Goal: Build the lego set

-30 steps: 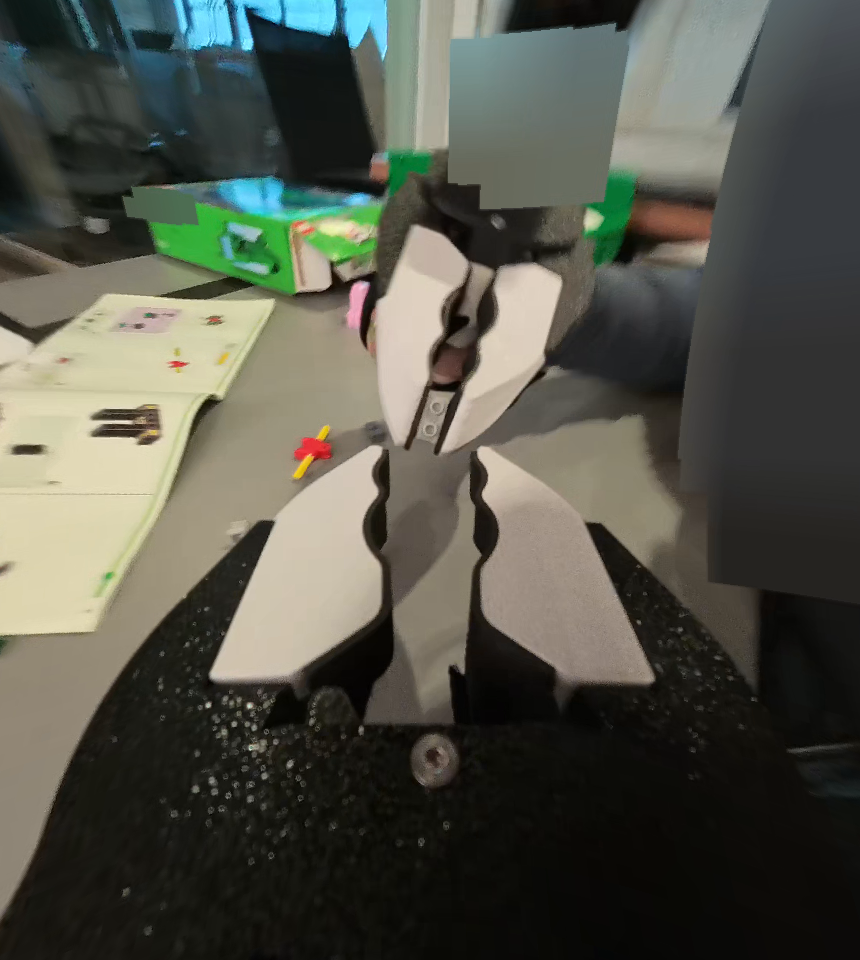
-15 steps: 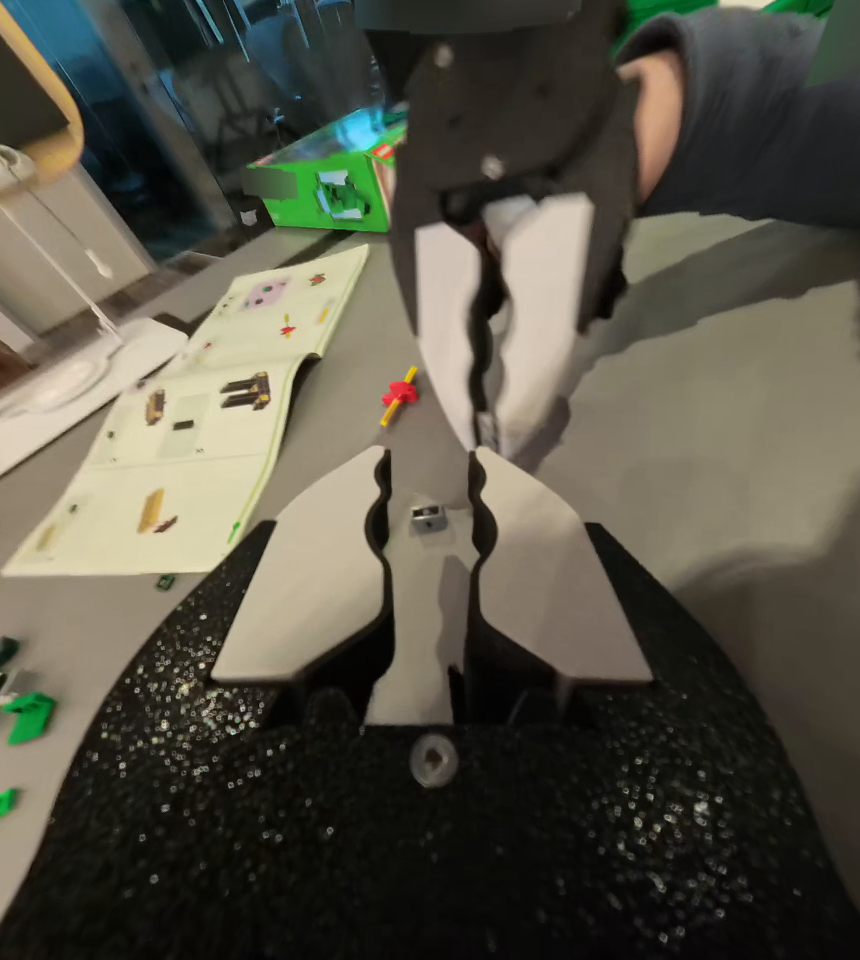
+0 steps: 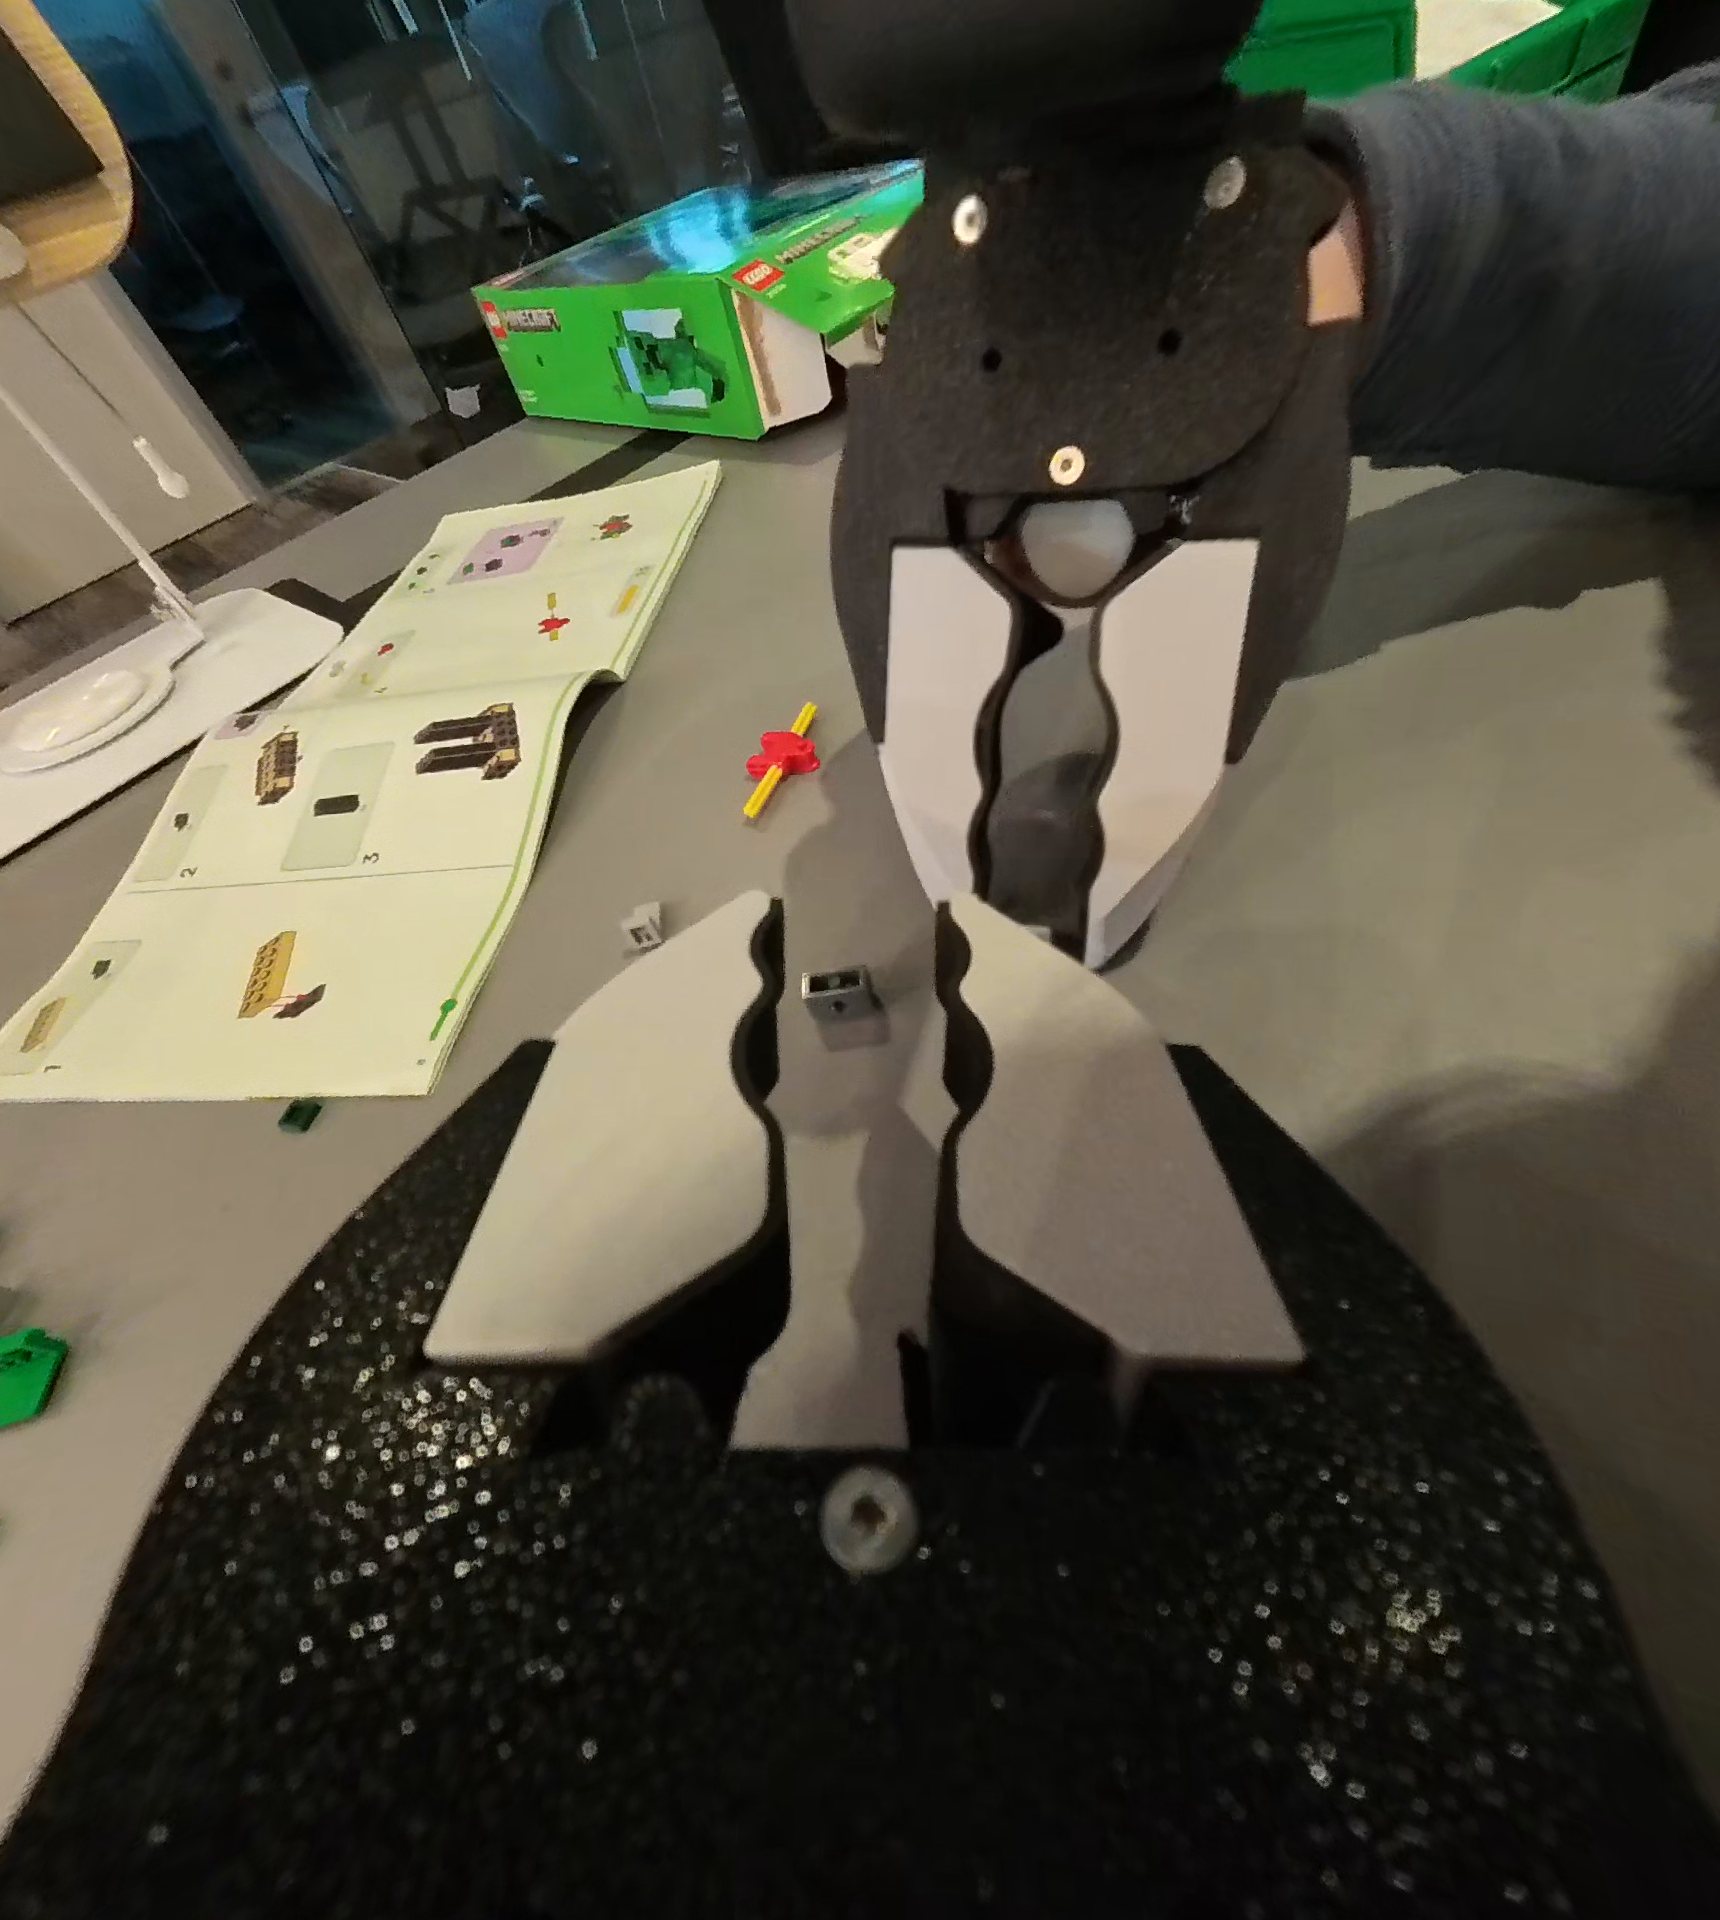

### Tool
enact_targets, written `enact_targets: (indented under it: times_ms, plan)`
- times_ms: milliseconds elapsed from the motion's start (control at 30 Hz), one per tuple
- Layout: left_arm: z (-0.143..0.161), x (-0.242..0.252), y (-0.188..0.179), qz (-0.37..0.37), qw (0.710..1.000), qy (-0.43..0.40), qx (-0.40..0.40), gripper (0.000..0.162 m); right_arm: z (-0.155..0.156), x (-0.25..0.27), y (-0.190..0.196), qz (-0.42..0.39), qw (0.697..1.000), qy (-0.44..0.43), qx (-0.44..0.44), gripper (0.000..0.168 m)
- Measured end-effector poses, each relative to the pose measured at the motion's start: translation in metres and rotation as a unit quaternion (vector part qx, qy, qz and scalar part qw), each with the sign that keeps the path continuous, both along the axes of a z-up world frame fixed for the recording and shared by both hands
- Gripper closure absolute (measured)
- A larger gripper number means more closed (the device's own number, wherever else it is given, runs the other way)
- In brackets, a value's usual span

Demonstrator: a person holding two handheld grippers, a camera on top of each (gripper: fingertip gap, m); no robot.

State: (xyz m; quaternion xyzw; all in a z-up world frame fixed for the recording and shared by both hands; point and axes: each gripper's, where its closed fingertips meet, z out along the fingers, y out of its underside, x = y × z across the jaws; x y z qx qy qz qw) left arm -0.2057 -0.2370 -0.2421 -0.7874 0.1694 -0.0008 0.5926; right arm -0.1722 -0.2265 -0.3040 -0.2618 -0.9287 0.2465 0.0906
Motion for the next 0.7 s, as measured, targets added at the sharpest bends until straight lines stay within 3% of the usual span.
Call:
enact_targets:
  times_ms: [367,600,700]
  plan:
    - [-0.012,0.014,-0.01,-0.043,0.998,0.013,-0.041,0.136,0.009,0.008,0.007,-0.012,0.995,0.019,-0.095,0.149]
    - [-0.016,0.018,-0.01,-0.053,0.997,0.02,-0.046,0.136,0.001,0.002,0.001,-0.013,0.994,0.076,-0.079,0.16]
    - [-0.018,0.019,-0.01,-0.059,0.997,0.028,-0.048,0.136,0.002,0.002,0.0,-0.024,0.993,0.06,-0.099,0.16]
